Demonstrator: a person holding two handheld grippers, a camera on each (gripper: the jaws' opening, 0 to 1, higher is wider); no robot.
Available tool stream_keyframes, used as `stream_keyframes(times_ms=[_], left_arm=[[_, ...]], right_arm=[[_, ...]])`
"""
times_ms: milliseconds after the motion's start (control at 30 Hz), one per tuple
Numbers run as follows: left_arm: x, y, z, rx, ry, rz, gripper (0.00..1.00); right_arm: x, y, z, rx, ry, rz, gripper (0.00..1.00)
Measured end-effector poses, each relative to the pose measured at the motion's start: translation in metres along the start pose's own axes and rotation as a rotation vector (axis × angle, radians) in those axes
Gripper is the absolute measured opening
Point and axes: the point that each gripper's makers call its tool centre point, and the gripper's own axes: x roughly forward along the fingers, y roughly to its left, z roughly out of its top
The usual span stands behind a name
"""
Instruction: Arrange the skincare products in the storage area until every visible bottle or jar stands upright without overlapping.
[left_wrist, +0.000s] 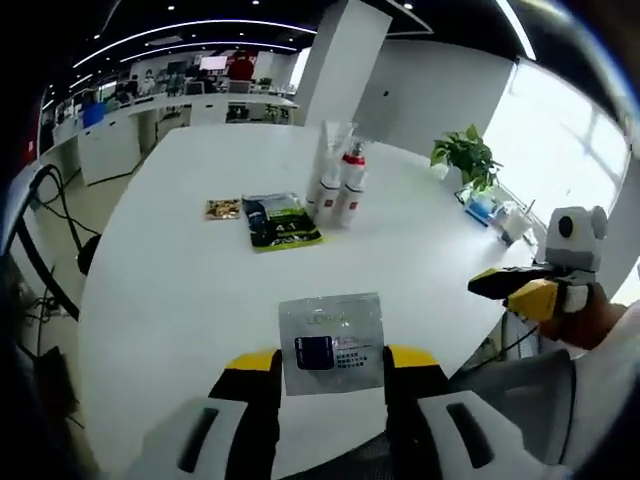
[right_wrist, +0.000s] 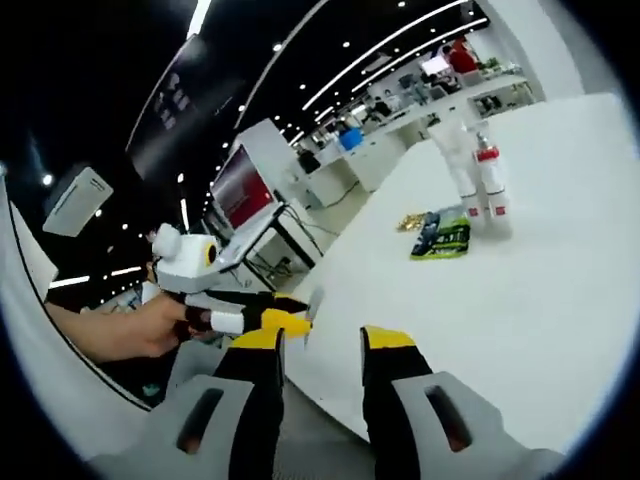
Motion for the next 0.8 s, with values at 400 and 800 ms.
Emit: stream_keyframes(times_ms=[400, 800], left_arm=[[0.002, -0.062, -0.013, 0.122, 0.015, -0.087, 0.41], [-0.002, -0.082, -0.015, 0.247, 0.024, -0.123, 0.42]], right_arm=[[-0.003, -0.008, -0.011, 0.166, 0.009, -0.002, 0.26], [-0.004, -0.002, -0.024, 0.258, 0.071, 0.030, 0.01]])
